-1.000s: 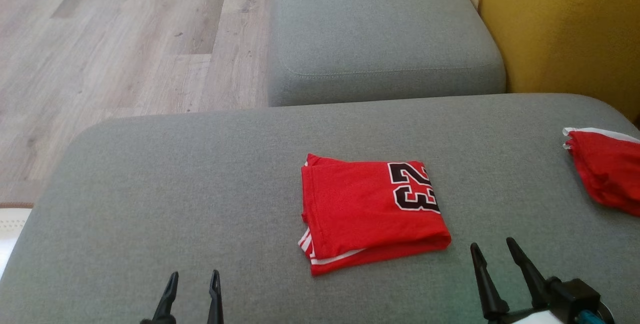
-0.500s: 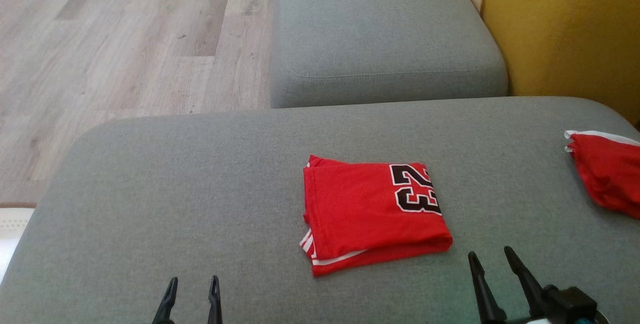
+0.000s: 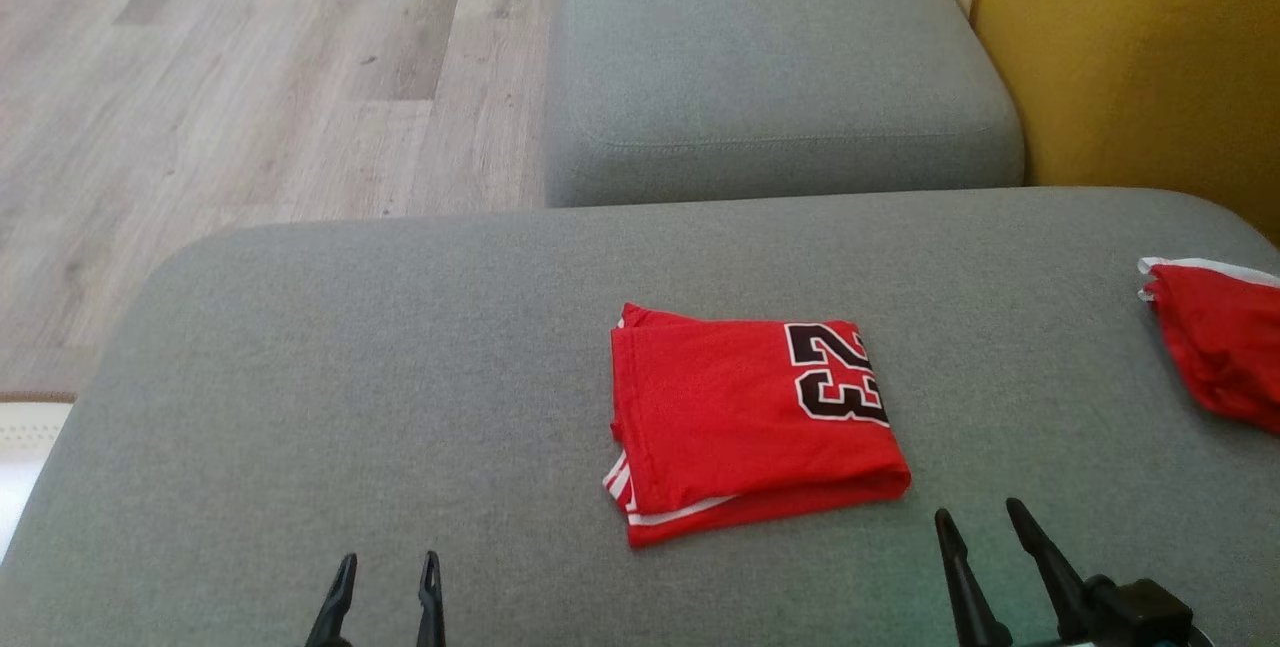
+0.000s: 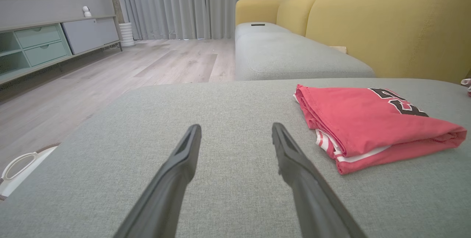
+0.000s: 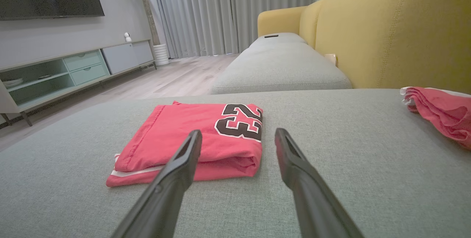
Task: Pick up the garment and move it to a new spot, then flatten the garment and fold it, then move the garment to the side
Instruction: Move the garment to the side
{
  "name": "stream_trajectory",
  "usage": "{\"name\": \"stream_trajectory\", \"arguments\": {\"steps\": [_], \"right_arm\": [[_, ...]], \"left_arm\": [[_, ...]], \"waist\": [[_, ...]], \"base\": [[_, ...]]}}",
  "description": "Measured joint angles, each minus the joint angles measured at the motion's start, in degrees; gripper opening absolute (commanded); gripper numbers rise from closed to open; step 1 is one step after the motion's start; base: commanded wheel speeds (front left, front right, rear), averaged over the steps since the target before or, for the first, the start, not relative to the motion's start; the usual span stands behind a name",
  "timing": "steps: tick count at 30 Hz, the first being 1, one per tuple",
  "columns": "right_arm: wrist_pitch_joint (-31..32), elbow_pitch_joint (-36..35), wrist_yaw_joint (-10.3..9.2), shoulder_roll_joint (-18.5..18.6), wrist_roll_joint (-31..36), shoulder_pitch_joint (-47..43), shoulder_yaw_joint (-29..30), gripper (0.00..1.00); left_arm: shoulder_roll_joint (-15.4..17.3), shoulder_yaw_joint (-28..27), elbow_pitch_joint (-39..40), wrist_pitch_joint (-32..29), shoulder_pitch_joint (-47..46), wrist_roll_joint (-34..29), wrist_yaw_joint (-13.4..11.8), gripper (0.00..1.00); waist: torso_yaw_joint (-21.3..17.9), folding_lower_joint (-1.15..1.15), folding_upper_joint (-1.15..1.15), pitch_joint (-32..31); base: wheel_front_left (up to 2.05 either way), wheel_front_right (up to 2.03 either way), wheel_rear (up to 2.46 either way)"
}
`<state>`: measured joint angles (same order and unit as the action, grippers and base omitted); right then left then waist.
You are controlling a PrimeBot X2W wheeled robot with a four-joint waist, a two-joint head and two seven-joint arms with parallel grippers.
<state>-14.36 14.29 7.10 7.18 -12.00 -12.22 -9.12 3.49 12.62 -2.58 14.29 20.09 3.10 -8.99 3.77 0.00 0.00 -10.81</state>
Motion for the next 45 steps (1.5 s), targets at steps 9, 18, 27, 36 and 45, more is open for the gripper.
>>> {"name": "stream_trajectory", "arguments": {"steps": [9,18,27,36,45], "right_arm": [[0.0,0.0,0.00,0.1,-0.6,0.5,0.1,1.00],[0.0,6.9,0.00,3.0,-5.6,12.9,-1.1,1.00],[13.6,20.2,0.00,8.9,-18.3,27.2,-6.4,1.00],[24.1,25.3,0.00,12.5,-28.9,34.2,-13.6,1.00],[21.4,25.5,0.00,15.3,-35.4,38.2,-23.0,0.00]], "left_arm": [[0.0,1.2,0.1,0.0,-0.2,0.0,-0.1,1.00],[0.0,4.2,0.3,0.0,-3.6,0.0,-0.2,1.00],[-0.1,7.6,0.0,0.0,-7.8,0.0,-0.7,1.00],[-0.1,9.5,-0.7,0.0,-11.7,0.2,-2.0,1.00],[-0.1,11.0,-2.1,0.0,-13.8,1.6,-2.6,1.00]], "waist": [[0.6,0.00,0.00,3.0],[1.6,0.00,0.00,8.4],[3.6,0.00,0.00,13.6],[5.0,0.00,0.00,18.2],[3.8,0.00,0.00,20.4]], "base": [[0.00,0.00,0.00],[0.00,0.00,0.00],[0.00,0.00,0.00],[0.00,0.00,0.00],[0.00,0.00,0.00]]}}
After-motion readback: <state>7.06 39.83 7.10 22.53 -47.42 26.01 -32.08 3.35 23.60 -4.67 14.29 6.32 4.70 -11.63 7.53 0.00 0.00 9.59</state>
